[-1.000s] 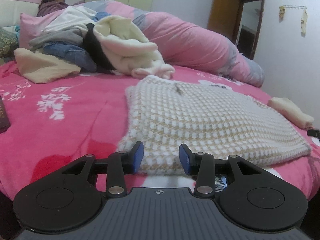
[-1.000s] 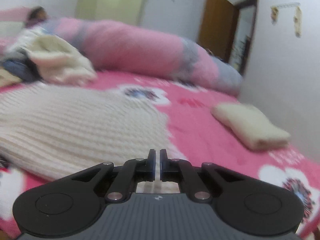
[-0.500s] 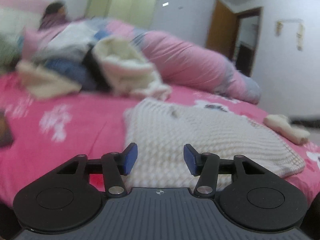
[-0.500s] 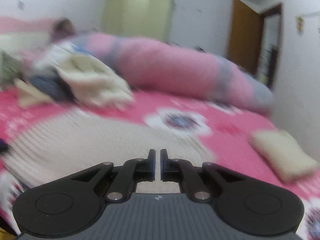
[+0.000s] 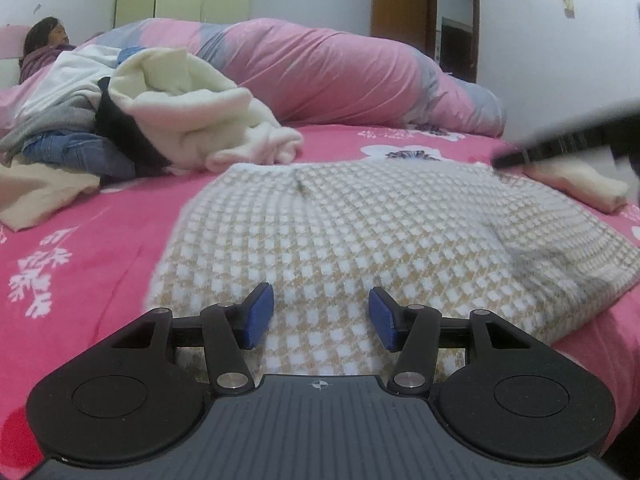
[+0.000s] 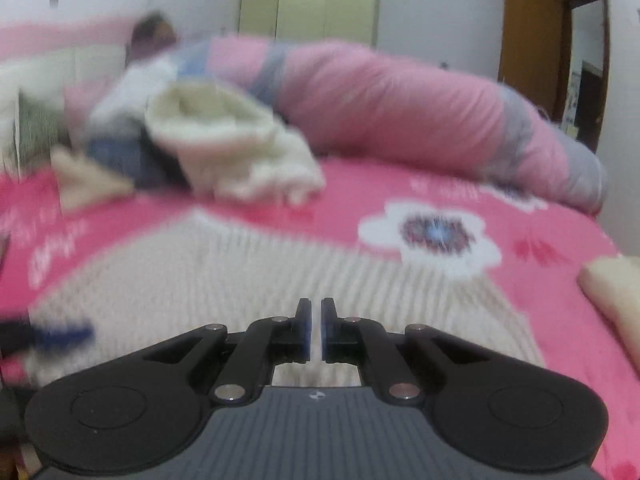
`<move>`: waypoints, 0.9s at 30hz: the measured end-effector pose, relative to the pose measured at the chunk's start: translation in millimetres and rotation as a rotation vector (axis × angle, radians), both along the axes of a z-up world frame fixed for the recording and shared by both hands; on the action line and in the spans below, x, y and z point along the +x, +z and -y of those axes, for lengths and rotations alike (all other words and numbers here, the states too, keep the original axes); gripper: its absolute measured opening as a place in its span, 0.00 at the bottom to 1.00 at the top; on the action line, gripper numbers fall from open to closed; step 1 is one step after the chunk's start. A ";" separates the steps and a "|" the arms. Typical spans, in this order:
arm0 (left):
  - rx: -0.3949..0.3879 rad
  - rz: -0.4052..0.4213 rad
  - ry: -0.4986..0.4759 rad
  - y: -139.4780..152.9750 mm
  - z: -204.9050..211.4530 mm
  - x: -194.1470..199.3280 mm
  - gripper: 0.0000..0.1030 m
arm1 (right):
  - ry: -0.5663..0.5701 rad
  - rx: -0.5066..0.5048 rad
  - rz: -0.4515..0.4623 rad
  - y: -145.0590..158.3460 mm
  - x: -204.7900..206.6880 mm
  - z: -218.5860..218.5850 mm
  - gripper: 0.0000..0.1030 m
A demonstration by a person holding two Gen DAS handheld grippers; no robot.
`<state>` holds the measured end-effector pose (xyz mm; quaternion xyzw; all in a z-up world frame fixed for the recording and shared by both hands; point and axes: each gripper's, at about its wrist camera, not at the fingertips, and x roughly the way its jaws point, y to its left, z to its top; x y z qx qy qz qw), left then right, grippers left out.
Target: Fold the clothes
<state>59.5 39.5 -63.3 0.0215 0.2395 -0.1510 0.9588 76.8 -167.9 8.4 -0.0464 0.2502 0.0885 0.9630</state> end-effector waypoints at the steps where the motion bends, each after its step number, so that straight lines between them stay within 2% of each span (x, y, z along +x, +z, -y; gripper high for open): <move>1: 0.000 -0.001 0.002 -0.8 0.0 -0.7 0.52 | 0.006 0.025 -0.015 -5.0 11.3 0.0 0.03; 3: 0.004 -0.001 0.004 -1.9 0.4 -2.2 0.52 | 0.020 0.016 -0.113 -38.5 36.1 1.1 0.03; 5: 0.007 -0.004 0.000 -2.2 -0.2 -2.5 0.52 | 0.037 0.002 -0.138 -72.4 42.8 2.6 0.03; 7: 0.009 -0.008 -0.005 -2.5 -1.1 -2.7 0.52 | 0.034 0.006 -0.180 -56.6 46.4 4.5 0.03; 8: 0.004 -0.009 -0.006 -2.9 -2.2 -3.0 0.52 | 0.017 0.035 -0.217 -43.5 52.2 7.1 0.03; 9: -0.003 -0.009 -0.007 -3.4 -3.3 -2.1 0.52 | 0.011 0.058 -0.215 -30.1 57.0 9.6 0.03; 11: -0.007 -0.002 -0.007 -5.1 -3.7 -3.1 0.52 | 0.000 0.066 -0.136 -6.0 61.0 11.1 0.03; 13: -0.003 0.005 -0.007 -6.4 -2.9 -4.9 0.52 | -0.020 0.080 -0.086 2.6 75.9 13.5 0.04; 15: -0.006 0.004 -0.006 -6.9 -3.2 -5.3 0.52 | -0.020 0.111 -0.137 -17.9 102.0 16.6 0.04; 17: -0.010 0.002 -0.006 -7.3 -3.6 -5.5 0.52 | -0.016 0.100 -0.183 -59.2 117.7 17.3 0.04; 18: -0.009 0.001 -0.007 -7.3 -3.7 -5.7 0.52 | -0.012 0.111 -0.166 -60.2 114.4 19.2 0.03; 22: -0.007 0.010 -0.013 -9.0 -4.2 -7.6 0.52 | -0.033 0.187 -0.277 -26.2 123.3 28.6 0.04; 25: 0.014 0.024 -0.017 -10.7 -2.0 -9.5 0.53 | -0.021 0.214 -0.234 -12.0 133.5 26.6 0.04; 26: 0.012 0.024 -0.016 -10.7 -2.1 -9.6 0.53 | -0.017 0.220 -0.224 -9.4 137.2 25.4 0.04; 27: 0.007 0.024 -0.015 -10.7 -2.5 -9.6 0.53 | -0.011 0.201 -0.246 -26.9 143.4 19.3 0.04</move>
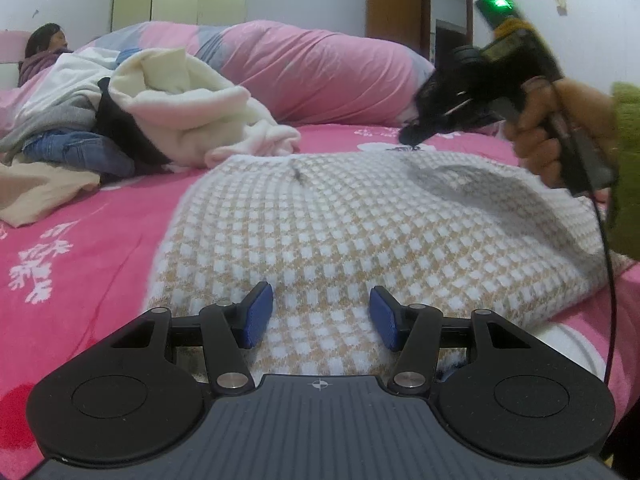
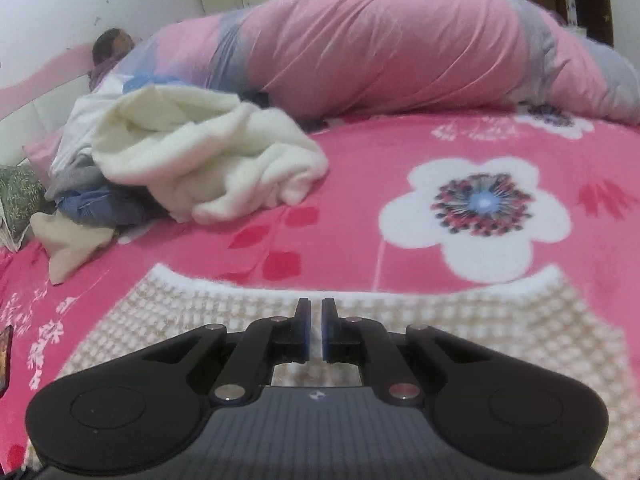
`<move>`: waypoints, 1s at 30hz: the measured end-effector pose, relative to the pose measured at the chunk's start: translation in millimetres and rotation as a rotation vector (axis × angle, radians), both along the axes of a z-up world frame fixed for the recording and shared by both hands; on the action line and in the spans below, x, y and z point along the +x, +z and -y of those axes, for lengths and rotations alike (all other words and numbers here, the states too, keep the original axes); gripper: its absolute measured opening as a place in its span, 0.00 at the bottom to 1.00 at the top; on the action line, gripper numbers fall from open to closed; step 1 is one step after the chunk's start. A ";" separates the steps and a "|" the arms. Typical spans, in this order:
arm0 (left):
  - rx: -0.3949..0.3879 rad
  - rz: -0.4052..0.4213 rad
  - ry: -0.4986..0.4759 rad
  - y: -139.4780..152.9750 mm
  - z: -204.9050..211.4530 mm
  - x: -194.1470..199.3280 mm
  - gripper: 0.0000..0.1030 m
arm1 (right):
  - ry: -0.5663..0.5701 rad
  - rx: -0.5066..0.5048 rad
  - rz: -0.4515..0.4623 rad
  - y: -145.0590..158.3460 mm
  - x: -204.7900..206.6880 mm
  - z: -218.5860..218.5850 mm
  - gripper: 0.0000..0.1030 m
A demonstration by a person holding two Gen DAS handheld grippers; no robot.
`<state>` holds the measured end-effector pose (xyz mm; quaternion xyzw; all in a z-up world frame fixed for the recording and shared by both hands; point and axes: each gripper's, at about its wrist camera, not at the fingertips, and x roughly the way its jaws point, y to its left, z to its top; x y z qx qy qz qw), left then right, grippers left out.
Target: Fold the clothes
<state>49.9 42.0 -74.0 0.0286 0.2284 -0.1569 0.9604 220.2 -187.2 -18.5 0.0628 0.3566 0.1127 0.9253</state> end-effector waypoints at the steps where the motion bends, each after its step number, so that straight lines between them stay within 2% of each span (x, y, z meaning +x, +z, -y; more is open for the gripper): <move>1: -0.005 0.000 0.001 0.1 -0.3 -0.2 0.53 | 0.011 -0.018 -0.022 -17.5 6.2 -6.1 0.03; 2: -0.004 0.000 0.001 1.0 -0.1 -0.4 0.53 | 0.019 -0.034 -0.041 -33.4 11.8 -11.8 0.03; 5: 0.015 0.004 0.001 9.5 0.3 -3.0 0.53 | -0.001 -0.048 -0.026 -32.0 11.0 -17.0 0.03; 8: 0.076 0.085 0.000 24.4 6.7 -10.3 0.53 | 0.019 -0.087 -0.022 -20.6 9.0 -19.3 0.04; 10: 0.089 0.144 -0.018 36.7 10.9 -12.5 0.55 | 0.018 -0.054 0.002 -4.3 1.3 -21.9 0.05; 11: 0.081 0.140 -0.013 41.1 12.2 -7.1 0.57 | 0.021 -0.037 0.015 4.0 -2.7 -23.5 0.05; 13: 0.063 0.117 0.005 48.6 14.7 7.0 0.57 | 0.078 -0.013 0.065 21.2 -12.4 -35.9 0.05; 16: 0.050 -0.013 0.084 45.0 14.9 45.2 0.57 | 0.178 -0.020 0.099 28.9 -18.1 -60.8 0.06; 18: 0.028 -0.154 0.147 33.0 6.6 72.2 0.57 | 0.196 -0.054 0.040 10.4 -9.1 -75.9 0.11; 19: -0.007 -0.192 0.162 29.0 1.2 80.4 0.58 | 0.187 -0.086 -0.018 -8.8 -1.6 -82.2 0.11; 21: -0.018 -0.219 0.174 31.1 -0.7 86.0 0.58 | 0.191 -0.124 0.007 -32.7 -2.4 -87.2 0.11; 23: 0.003 -0.237 0.187 35.3 3.0 88.0 0.58 | 0.168 -0.119 -0.026 -20.4 -0.3 -87.7 0.11; 27: 0.013 -0.266 0.210 36.1 4.8 89.5 0.58 | 0.138 -0.078 0.008 11.0 -18.8 -76.3 0.12; 29: 0.021 -0.277 0.219 36.8 6.4 93.0 0.58 | 0.114 -0.068 0.057 24.6 -34.6 -66.2 0.13; 30: 0.026 -0.280 0.222 37.4 7.1 93.3 0.58 | 0.097 -0.088 0.040 19.1 -34.7 -63.0 0.14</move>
